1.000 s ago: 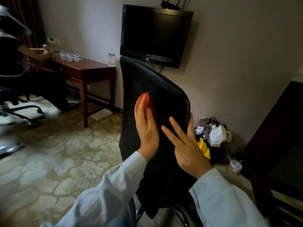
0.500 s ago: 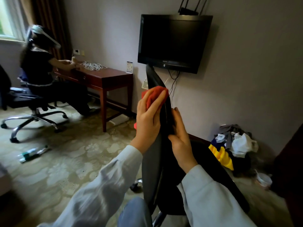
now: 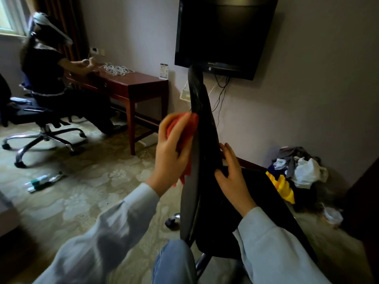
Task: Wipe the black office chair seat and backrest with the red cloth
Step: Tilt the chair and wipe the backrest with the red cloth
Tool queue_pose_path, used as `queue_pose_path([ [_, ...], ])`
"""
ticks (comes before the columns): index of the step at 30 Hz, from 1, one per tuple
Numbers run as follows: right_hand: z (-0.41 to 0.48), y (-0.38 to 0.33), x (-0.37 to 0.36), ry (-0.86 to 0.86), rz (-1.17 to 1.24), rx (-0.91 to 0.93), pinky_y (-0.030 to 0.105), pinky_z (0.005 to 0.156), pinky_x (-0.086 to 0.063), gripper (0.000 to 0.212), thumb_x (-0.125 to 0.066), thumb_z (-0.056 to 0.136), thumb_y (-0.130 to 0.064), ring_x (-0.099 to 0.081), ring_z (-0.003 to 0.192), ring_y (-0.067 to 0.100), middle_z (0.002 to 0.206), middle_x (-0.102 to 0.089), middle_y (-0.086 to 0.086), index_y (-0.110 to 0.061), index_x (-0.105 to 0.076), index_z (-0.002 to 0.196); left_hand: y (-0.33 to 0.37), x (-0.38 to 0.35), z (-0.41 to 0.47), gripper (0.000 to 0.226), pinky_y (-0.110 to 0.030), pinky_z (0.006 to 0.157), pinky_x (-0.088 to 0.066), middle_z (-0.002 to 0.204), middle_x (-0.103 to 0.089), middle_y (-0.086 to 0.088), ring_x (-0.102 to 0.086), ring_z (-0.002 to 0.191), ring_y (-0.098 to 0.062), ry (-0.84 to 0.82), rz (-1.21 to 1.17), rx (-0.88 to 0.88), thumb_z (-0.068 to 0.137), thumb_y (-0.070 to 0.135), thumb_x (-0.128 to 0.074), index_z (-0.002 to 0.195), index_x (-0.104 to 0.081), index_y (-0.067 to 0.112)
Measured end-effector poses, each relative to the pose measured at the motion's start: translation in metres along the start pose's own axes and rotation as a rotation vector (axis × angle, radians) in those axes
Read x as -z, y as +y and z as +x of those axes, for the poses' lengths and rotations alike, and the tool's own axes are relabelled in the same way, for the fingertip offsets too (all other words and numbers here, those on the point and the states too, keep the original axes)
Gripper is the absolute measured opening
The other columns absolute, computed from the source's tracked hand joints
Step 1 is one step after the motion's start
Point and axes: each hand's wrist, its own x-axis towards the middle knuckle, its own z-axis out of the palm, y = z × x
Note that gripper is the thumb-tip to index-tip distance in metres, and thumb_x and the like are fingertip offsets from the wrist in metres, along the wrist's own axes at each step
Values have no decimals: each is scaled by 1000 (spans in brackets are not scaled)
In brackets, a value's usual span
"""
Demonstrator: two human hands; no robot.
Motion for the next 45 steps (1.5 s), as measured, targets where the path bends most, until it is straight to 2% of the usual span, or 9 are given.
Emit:
queue_pose_path([
  [5, 2, 3, -2, -113, 70, -15, 32, 116, -21, 74, -53, 92, -6, -21, 138, -1, 151, -25, -13, -49, -14, 138, 7, -11, 30, 38, -19, 105, -36, 130, -38, -9, -36, 120, -10, -31, 62, -80, 94, 21, -49, 131, -50, 9],
  [9, 3, 7, -7, -100, 84, 8, 36, 117, -22, 73, -52, 93, -8, -21, 140, 0, 153, -23, -13, -50, -13, 138, -4, -17, 14, 35, -37, 94, -48, 127, -41, -11, -51, 111, -28, -26, 183, -211, 97, 22, -47, 127, -55, 7],
  [11, 4, 7, -8, -94, 89, 2, 38, 117, -23, 73, -51, 93, -8, -20, 140, 1, 153, -23, -12, -57, -13, 132, -11, -21, -5, 33, -38, 92, -48, 126, -40, -9, -53, 106, -31, -59, 214, -244, 97, 19, -48, 127, -56, 9],
  [15, 6, 12, -9, -126, 61, -13, 40, 116, -25, 78, -48, 92, -2, -20, 142, 6, 154, -22, -8, -56, -13, 135, -29, -25, -55, 34, -31, 93, -46, 128, -42, -10, -54, 105, -31, -193, 226, -215, 97, 23, -46, 130, -50, 18],
  [19, 10, 19, -11, -124, 5, -62, 36, 117, -21, 77, -47, 92, 1, -18, 142, 7, 155, -20, -7, -44, -11, 142, -40, -14, -82, 34, -40, 88, -48, 126, -46, -10, -55, 104, -30, -332, 171, -141, 94, 21, -52, 128, -55, 19],
  [27, 22, 31, -18, -87, 54, -42, 30, 115, -22, 66, -52, 94, -11, -24, 133, -5, 146, -27, -19, -41, -19, 144, -24, 6, -4, 37, -12, 101, -36, 130, -35, -3, -38, 117, -10, -18, 130, -23, 88, 17, -54, 125, -49, 17],
  [34, 26, 44, -17, -84, -19, 13, 26, 112, -23, 66, -51, 94, -13, -25, 136, -2, 150, -28, -14, -38, -19, 146, -25, -20, 1, 30, -28, 100, -44, 124, -49, -12, -49, 115, -18, 93, 91, -47, 89, 11, -58, 118, -61, 4],
  [41, 26, 52, -18, -83, -67, 58, 24, 110, -24, 62, -47, 96, -12, -22, 134, -6, 146, -27, -19, -36, -20, 146, -51, -36, -63, 28, -42, 90, -50, 123, -55, -15, -57, 109, -28, 2, 167, -62, 89, 8, -62, 117, -63, 5],
  [45, 26, 57, -18, -79, -104, 31, 27, 113, -21, 62, -47, 96, -13, -19, 134, -3, 153, -25, -8, -33, -18, 147, -64, -41, -121, 29, -44, 88, -50, 124, -56, -15, -59, 109, -28, -98, 116, 50, 90, 12, -63, 119, -63, 13],
])
